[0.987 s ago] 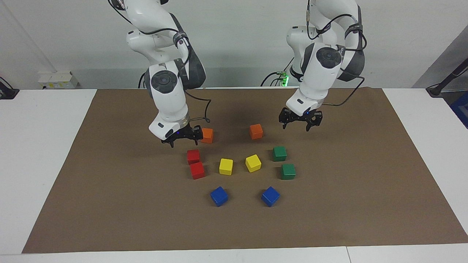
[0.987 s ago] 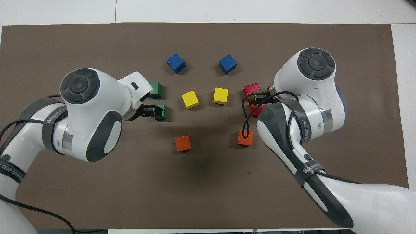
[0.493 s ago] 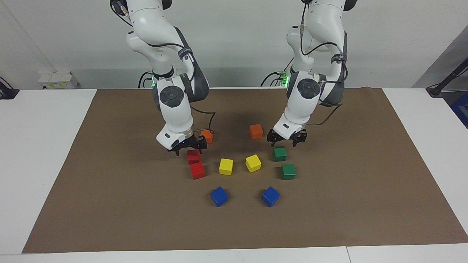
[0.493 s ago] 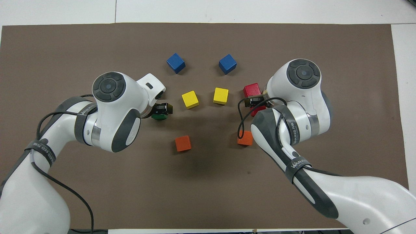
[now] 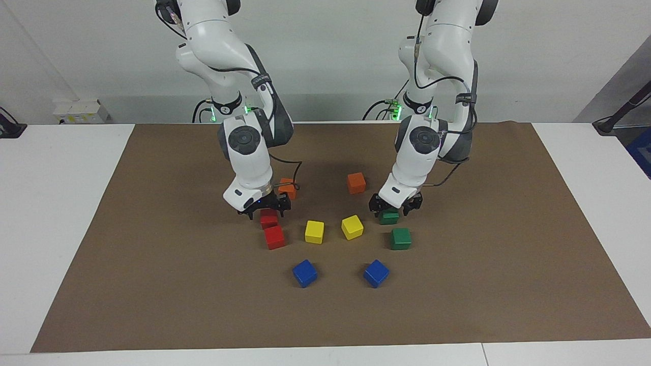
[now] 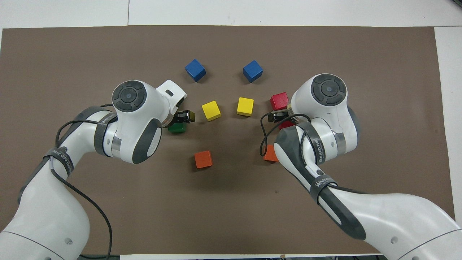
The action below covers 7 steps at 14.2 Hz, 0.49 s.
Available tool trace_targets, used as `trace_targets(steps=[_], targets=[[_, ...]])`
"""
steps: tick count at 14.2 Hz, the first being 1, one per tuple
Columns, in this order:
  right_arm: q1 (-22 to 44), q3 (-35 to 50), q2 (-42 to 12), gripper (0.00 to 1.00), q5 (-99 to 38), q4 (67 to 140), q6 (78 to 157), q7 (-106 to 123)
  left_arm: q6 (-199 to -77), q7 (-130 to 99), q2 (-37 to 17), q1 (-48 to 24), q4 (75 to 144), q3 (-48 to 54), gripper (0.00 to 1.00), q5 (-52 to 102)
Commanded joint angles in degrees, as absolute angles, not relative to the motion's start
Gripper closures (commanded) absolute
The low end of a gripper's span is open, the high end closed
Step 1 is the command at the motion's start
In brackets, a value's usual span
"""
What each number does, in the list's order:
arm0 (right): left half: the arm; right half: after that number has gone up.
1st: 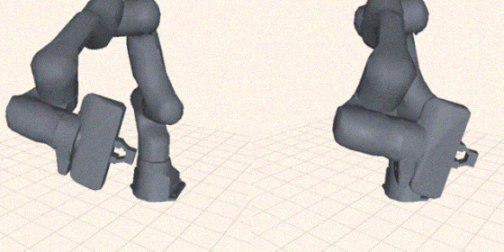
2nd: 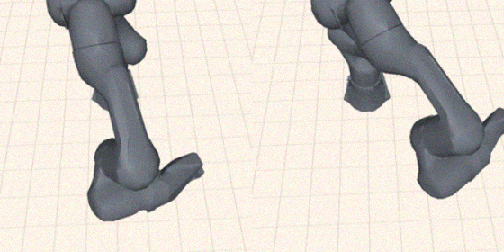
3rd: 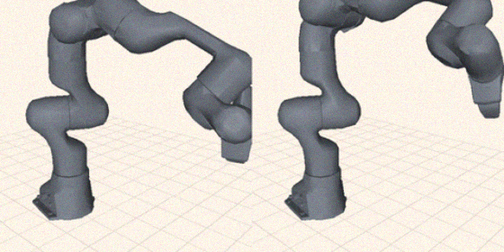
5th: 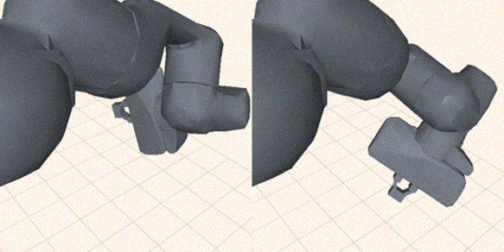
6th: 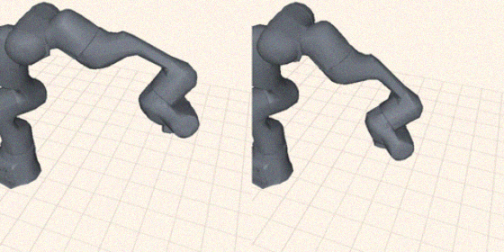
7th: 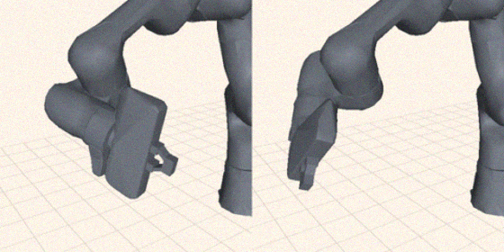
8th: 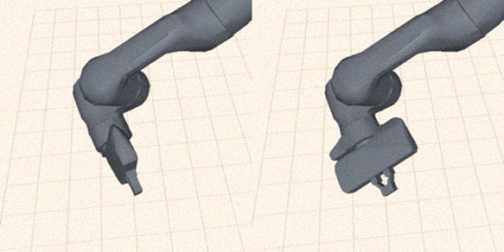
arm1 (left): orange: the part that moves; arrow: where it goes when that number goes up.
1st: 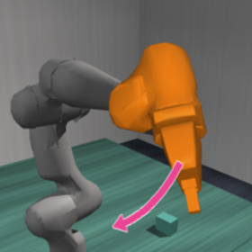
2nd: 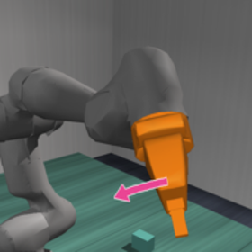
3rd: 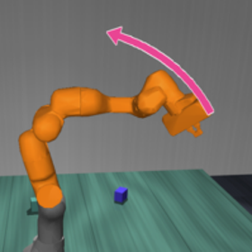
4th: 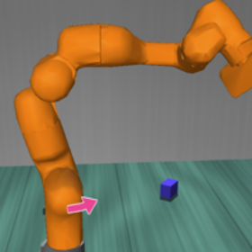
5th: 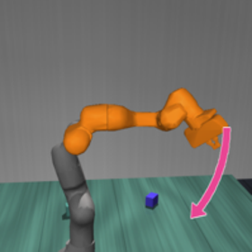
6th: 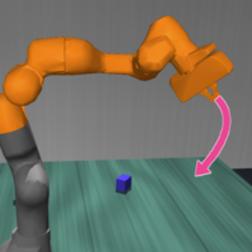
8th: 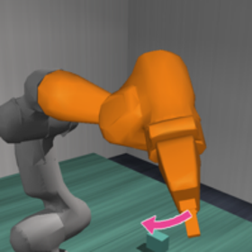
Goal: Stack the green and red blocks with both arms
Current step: 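Carry the green block outward with the left gripper while the right carries red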
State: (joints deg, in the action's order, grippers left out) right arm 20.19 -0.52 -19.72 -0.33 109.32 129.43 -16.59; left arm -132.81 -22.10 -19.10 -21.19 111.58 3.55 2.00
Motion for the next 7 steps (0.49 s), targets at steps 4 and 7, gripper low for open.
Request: trace_targets(steps=[4, 7], targets=[[21.0, -0.7, -20.7, 0.07, 0.0, 111.0, 132.8, -18.4, -134.5, -22.7, -21.0, -22.1, 110.2, 2.7, 0.1, 1.9], [20.8, -0.7, -20.6, 1.0, 0.0, 110.2, 131.0, -18.1, -133.8, -22.6, -21.0, -22.9, 111.1, 2.7, 0.77, 0.3]])
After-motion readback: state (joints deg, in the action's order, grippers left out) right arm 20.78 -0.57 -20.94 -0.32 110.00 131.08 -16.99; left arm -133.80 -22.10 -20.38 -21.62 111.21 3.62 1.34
